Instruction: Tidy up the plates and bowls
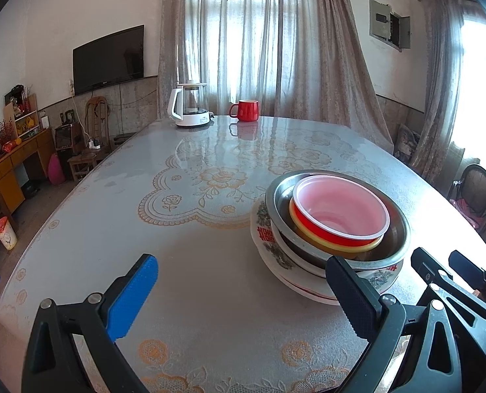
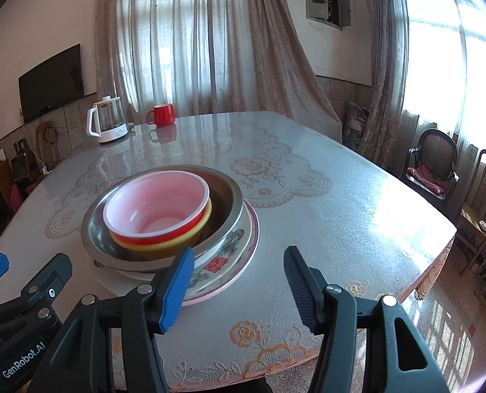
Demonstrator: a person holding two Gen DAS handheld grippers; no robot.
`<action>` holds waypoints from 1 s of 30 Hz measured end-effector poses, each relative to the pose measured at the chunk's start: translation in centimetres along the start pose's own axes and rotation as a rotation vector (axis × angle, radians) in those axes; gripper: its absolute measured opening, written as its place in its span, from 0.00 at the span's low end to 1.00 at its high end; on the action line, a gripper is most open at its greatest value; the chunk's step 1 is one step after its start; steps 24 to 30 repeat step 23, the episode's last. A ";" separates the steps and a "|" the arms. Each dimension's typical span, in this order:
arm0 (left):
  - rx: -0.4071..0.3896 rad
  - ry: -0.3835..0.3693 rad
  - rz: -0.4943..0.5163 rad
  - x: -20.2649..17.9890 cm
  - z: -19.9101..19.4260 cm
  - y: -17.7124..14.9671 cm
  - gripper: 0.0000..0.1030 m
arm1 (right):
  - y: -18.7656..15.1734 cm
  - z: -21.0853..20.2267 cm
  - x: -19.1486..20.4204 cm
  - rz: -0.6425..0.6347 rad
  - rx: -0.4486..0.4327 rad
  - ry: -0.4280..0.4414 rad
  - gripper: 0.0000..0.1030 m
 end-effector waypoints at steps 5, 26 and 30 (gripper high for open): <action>-0.007 -0.001 0.009 -0.1 -0.1 0.1 1.00 | 0.0 0.2 0.1 -0.001 0.004 0.005 0.56; -0.012 -0.003 0.005 0.0 0.3 0.1 0.94 | 0.2 1.0 0.2 -0.008 0.016 0.015 0.56; -0.012 -0.003 0.005 0.0 0.3 0.1 0.94 | 0.2 1.0 0.2 -0.008 0.016 0.015 0.56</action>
Point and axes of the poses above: each gripper's, at about its wrist camera, not at the fingertips, and z roughly the way its jaws point, x to its left, y to its top, the point moved 1 cm from there along z, roughly the way its jaws point, and after that the axes turned 3 degrees about -x, right-handed, at the moved point
